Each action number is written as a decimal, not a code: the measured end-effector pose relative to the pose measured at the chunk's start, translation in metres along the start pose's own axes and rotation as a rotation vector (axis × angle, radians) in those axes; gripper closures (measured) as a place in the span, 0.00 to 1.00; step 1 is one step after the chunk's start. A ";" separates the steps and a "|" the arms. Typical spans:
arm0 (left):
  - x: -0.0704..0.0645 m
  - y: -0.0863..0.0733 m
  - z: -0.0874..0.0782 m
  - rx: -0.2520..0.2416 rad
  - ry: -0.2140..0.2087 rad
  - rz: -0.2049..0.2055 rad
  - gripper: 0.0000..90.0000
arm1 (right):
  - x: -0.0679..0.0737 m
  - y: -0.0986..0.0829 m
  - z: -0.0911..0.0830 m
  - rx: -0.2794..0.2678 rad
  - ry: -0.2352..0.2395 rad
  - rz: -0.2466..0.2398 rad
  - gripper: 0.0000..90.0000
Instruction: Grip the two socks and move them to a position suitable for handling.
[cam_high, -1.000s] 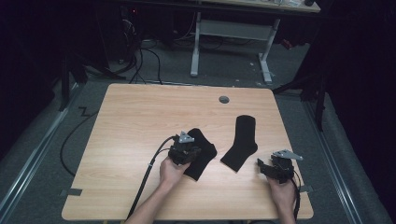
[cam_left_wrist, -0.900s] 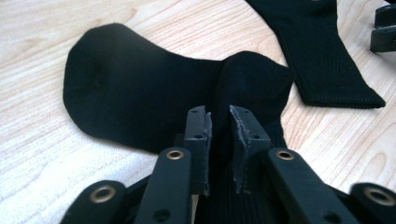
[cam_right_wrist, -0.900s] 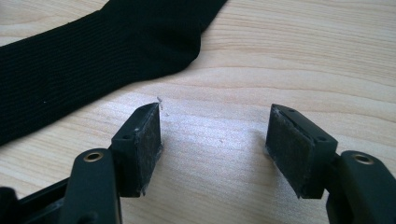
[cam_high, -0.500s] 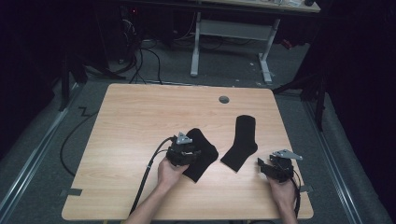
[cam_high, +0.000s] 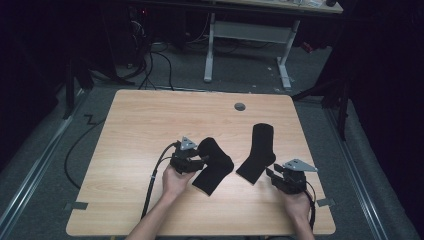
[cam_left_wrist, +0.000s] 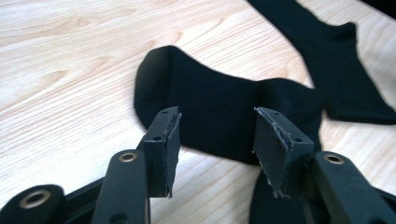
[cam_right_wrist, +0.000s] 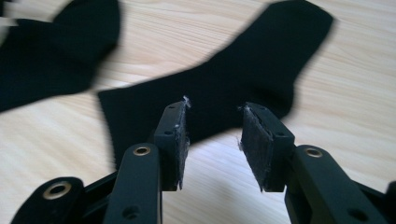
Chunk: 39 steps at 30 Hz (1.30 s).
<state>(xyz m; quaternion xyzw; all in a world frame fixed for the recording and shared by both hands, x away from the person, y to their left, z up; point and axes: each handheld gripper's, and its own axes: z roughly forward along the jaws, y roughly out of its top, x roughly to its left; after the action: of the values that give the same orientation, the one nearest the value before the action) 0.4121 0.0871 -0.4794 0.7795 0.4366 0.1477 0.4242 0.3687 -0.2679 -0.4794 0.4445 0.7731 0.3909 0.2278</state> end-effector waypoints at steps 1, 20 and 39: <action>0.001 0.000 0.001 0.006 0.006 0.006 0.56 | 0.005 0.002 0.001 0.000 0.015 -0.012 0.67; 0.004 0.001 0.031 0.073 0.079 0.063 0.59 | 0.095 0.026 0.048 0.046 0.255 -0.178 0.67; -0.001 0.006 0.040 0.117 0.072 0.118 0.91 | 0.120 0.024 0.072 0.119 0.293 -0.242 0.83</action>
<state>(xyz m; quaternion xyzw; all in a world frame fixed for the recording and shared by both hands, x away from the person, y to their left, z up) 0.4389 0.0639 -0.4984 0.8216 0.4128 0.1746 0.3524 0.3712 -0.1279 -0.5033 0.2993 0.8676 0.3746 0.1315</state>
